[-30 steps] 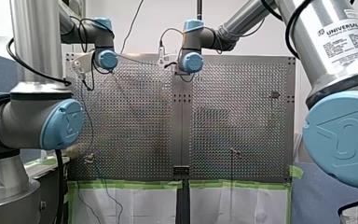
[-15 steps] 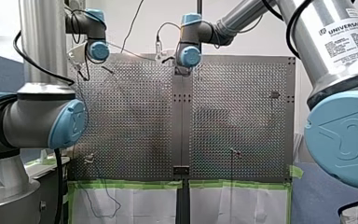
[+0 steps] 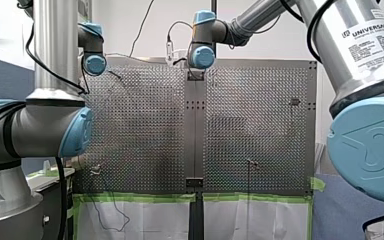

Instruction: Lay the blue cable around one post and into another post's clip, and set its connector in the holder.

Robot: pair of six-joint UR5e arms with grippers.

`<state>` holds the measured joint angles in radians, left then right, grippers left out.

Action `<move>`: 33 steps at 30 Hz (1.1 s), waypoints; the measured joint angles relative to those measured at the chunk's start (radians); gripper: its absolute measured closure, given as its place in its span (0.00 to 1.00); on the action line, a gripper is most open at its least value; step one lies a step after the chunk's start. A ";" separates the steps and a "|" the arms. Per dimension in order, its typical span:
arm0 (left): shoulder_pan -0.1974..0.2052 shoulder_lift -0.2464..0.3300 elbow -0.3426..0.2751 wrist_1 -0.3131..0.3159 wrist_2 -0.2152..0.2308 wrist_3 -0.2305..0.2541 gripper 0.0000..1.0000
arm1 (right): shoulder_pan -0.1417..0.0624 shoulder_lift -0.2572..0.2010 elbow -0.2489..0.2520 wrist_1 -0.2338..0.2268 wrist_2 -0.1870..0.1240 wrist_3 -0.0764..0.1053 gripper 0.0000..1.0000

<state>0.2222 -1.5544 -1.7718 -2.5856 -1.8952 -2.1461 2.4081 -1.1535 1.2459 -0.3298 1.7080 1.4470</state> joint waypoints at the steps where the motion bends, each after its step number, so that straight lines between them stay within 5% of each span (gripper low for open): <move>1: 0.007 -0.002 0.000 0.005 0.007 -0.007 0.99 | 0.000 0.002 0.000 -0.002 0.000 -0.001 1.00; 10: 0.041 -0.029 0.000 0.044 0.084 -0.084 0.99 | 0.004 0.030 -0.014 -0.020 -0.013 -0.006 1.00; 23: 0.036 -0.084 0.000 0.069 0.198 -0.196 0.99 | 0.021 0.095 -0.117 0.017 -0.017 -0.006 1.00; 33: 0.037 -0.149 -0.002 0.078 0.283 -0.208 0.99 | 0.023 0.113 -0.144 0.016 -0.013 -0.005 1.00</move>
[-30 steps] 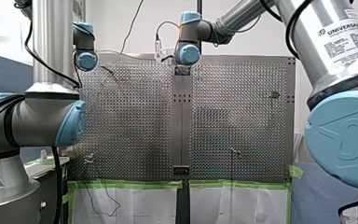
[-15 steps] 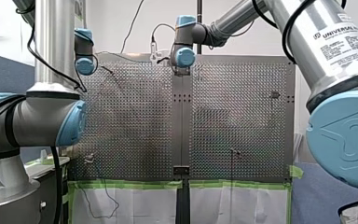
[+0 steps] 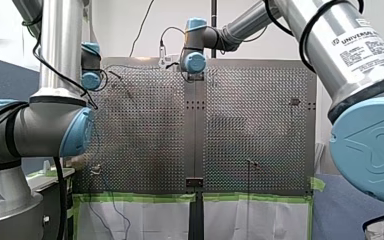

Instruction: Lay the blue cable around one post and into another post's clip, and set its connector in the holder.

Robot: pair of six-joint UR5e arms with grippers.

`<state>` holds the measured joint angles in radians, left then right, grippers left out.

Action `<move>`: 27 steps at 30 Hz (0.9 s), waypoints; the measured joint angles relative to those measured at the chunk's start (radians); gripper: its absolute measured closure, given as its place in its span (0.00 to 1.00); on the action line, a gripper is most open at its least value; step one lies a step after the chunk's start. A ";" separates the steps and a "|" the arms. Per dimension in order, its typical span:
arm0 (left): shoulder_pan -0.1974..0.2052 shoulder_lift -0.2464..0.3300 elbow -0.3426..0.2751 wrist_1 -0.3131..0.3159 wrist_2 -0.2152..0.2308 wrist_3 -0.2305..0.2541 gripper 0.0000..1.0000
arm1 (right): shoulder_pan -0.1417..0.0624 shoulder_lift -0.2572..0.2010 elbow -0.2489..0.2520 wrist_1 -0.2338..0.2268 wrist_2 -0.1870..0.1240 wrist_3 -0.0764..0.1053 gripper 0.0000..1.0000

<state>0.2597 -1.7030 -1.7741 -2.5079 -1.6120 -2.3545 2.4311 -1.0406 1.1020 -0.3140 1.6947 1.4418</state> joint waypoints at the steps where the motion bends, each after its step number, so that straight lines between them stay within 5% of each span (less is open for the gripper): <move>1: 0.000 -0.002 0.000 0.002 0.007 0.000 0.99 | -0.001 0.001 -0.001 -0.001 0.001 0.001 1.00; 14: -0.007 -0.026 -0.033 0.043 0.115 -0.017 0.99 | -0.016 0.019 -0.003 -0.002 0.028 0.016 1.00; 27: -0.004 -0.030 -0.044 0.038 0.078 0.004 0.99 | -0.037 0.029 -0.002 0.026 0.046 0.036 1.00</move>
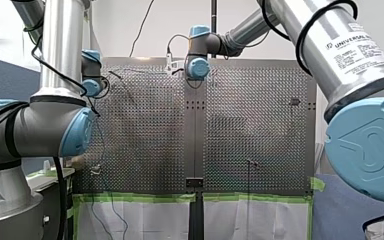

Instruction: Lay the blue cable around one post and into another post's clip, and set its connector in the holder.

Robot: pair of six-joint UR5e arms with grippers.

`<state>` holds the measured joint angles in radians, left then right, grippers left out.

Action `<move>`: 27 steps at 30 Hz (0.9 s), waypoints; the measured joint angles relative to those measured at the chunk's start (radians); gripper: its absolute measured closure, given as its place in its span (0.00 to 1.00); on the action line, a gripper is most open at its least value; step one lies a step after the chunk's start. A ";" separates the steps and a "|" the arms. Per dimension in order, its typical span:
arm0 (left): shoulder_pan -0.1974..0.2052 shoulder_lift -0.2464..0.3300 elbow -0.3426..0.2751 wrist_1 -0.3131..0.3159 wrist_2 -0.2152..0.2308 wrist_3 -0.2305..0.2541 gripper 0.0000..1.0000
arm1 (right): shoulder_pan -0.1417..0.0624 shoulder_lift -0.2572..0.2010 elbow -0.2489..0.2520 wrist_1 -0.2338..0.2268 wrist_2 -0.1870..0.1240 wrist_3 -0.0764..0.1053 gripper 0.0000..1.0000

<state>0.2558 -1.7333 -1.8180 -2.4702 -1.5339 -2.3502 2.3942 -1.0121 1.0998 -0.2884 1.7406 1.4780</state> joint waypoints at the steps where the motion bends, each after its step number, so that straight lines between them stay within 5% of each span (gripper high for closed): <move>1: 0.002 0.000 0.000 -0.005 -0.003 0.006 0.99 | -0.001 0.001 0.000 0.004 0.000 0.001 1.00; 8: 0.005 0.000 0.000 -0.047 -0.009 0.032 0.99 | -0.012 0.006 0.002 0.031 0.002 0.005 1.00; 15: -0.001 0.000 -0.011 -0.026 0.011 0.084 0.95 | -0.032 0.029 0.012 0.078 0.038 0.009 1.00; 17: -0.002 0.000 -0.016 -0.014 0.018 0.104 0.71 | -0.039 0.035 0.020 0.081 0.043 0.013 1.00; 18: -0.002 0.000 -0.017 -0.009 0.021 0.112 0.71 | -0.042 0.037 0.023 0.082 0.044 0.015 1.00; 20: -0.003 0.000 -0.019 -0.003 0.031 0.131 0.37 | -0.049 0.042 0.030 0.082 0.046 0.020 1.00; 21: -0.003 0.000 -0.020 -0.002 0.037 0.137 0.37 | -0.052 0.044 0.033 0.082 0.046 0.022 1.00; 23: -0.004 0.000 -0.020 -0.001 0.053 0.139 0.07 | -0.059 0.046 0.041 0.079 0.046 0.025 1.00; 27: -0.004 0.000 -0.021 -0.006 0.073 0.121 0.00 | -0.070 0.049 0.060 0.070 0.047 0.032 1.00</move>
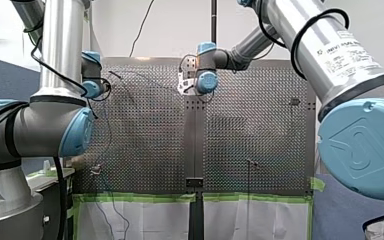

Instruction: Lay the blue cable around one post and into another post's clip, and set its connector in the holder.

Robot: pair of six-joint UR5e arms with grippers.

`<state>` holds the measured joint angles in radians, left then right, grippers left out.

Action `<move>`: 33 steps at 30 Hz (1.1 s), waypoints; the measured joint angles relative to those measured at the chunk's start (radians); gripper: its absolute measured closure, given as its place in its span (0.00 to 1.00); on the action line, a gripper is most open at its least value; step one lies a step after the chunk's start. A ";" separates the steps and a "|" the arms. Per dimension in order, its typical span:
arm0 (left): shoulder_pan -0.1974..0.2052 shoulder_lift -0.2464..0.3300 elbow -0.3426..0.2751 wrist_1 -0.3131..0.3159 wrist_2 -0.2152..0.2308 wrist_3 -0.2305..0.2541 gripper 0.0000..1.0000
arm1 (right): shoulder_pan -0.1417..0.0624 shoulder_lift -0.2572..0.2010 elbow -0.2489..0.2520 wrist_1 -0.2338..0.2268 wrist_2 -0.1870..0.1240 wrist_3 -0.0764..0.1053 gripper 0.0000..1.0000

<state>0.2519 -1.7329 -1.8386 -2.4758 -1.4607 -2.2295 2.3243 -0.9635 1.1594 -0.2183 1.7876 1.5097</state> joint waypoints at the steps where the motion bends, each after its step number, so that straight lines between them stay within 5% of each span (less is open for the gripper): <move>1: 0.000 0.000 0.000 -0.002 0.002 -0.004 0.00 | -0.003 0.000 0.005 -0.002 0.000 0.001 1.00; 16: -0.001 0.000 -0.001 -0.007 -0.013 -0.030 0.00 | -0.030 0.001 0.091 -0.056 0.001 0.015 1.00; 26: -0.002 -0.022 -0.003 0.016 -0.024 -0.080 0.00 | -0.072 0.002 0.162 -0.126 0.013 0.065 1.00; 33: -0.010 -0.051 -0.003 0.023 -0.006 -0.090 0.00 | -0.099 0.002 0.227 -0.191 0.043 0.077 1.00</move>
<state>0.2423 -1.7838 -1.8416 -2.4528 -1.4664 -2.3200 2.2252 -0.9613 1.3861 -0.4090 1.8307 1.5868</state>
